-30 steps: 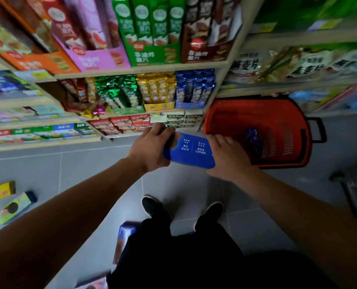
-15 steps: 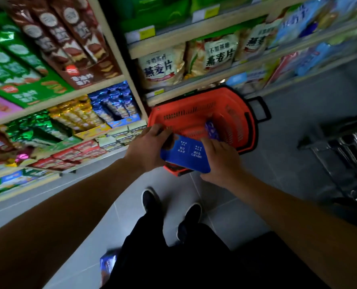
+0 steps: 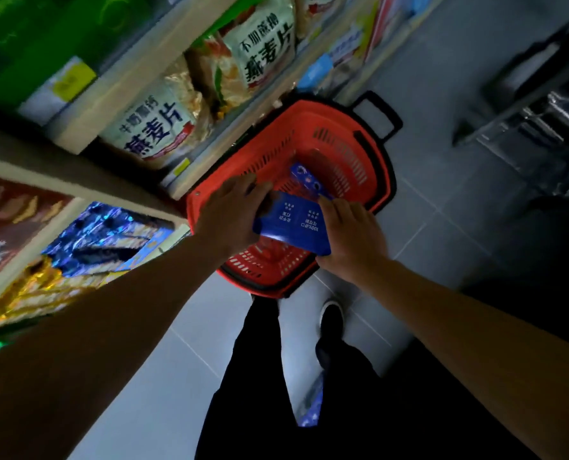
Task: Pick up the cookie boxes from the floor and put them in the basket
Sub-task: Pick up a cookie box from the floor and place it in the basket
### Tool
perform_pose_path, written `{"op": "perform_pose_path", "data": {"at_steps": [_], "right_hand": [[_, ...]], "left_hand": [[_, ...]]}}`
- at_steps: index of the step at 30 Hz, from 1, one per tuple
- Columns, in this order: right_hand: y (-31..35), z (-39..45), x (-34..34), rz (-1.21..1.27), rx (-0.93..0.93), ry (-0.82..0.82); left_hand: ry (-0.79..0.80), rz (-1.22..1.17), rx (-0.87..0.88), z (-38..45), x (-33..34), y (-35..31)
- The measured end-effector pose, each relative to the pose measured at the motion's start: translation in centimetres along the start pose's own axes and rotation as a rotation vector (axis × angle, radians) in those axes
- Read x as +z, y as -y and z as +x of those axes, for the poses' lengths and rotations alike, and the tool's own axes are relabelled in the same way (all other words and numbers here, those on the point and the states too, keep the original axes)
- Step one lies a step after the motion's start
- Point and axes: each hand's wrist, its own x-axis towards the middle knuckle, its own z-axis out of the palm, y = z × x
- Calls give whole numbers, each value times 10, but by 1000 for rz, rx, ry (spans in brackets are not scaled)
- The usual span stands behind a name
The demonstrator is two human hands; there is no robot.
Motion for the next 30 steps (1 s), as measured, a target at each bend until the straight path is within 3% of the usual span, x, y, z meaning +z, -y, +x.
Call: {"op": "perform_pose_path", "data": {"at_steps": [9,21,25,30], "right_hand": [[-2,72,63,112,218,36],[-66,203,193,64,233,221],[-82,243,250,68,285,292],[-91,278,310,31,301,312]], "left_hand": [[55,76,227,99,50,46],[95,254,270,235,192,68],[174,316,296,280,244,73],[115,466,410,304,301,91]]}}
